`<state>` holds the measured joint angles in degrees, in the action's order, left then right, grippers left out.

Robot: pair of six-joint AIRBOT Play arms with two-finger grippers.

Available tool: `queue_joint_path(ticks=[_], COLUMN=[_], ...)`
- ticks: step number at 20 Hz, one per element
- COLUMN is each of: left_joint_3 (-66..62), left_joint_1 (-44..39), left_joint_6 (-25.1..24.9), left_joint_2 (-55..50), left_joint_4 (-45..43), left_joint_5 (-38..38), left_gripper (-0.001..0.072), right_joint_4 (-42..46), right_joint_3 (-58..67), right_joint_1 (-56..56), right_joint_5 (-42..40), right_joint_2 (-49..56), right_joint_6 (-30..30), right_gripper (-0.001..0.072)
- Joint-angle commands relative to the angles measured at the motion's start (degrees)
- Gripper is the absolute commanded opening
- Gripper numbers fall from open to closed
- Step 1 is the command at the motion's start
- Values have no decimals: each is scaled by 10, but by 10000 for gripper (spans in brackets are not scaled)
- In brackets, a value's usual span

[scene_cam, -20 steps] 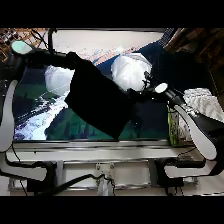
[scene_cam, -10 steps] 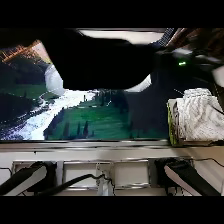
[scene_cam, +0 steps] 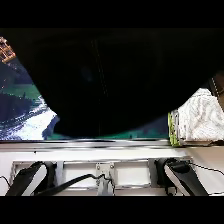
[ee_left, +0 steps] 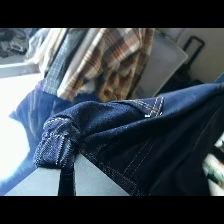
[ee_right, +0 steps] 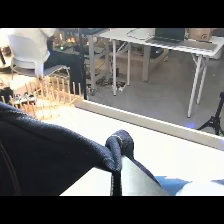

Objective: Fold the clothes and pants, and hang the long-sleeved shirts on hangers.

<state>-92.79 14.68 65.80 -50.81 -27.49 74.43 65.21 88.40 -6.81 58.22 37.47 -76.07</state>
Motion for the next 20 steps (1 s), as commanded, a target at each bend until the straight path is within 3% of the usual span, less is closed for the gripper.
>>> queue_joint_path(ticks=[1,3,5,9,11,15,16,17,18,19,20], left_joint_3=[1,1,1,1,1,0,0,0,0,0,0], left_joint_1=[-18,-63,-128,-236,-249,-235,-229,-220,-211,-201,-188], left_joint_6=[-3,-3,-3,-2,10,154,201,247,291,331,355], left_joint_2=[-15,-56,-113,-285,-384,-521,-539,-549,-552,-550,-545], left_joint_4=[-9,-42,-136,-373,-437,-441,-440,-439,-438,-438,-438], left_joint_5=[39,47,55,71,16,-132,-165,-191,-206,-215,-217], left_gripper=[29,29,29,29,29,31,33,171,495,715,699], right_joint_4=[-6,-44,-53,-50,-50,-48,-48,-48,-40,-28,-10], right_joint_3=[14,2,-25,-47,-44,-5,4,10,10,10,10], right_joint_1=[0,0,-12,-45,-60,-80,-81,-80,-78,-77,-76], right_joint_5=[64,97,92,24,-46,-133,-145,-152,-153,-144,-126], right_joint_2=[23,75,137,322,427,564,581,590,589,584,579], right_joint_6=[-47,-47,-47,-22,-10,-10,-13,-14,-14,-14,-14], right_gripper=[28,28,28,28,27,33,208,499,577,573,571])
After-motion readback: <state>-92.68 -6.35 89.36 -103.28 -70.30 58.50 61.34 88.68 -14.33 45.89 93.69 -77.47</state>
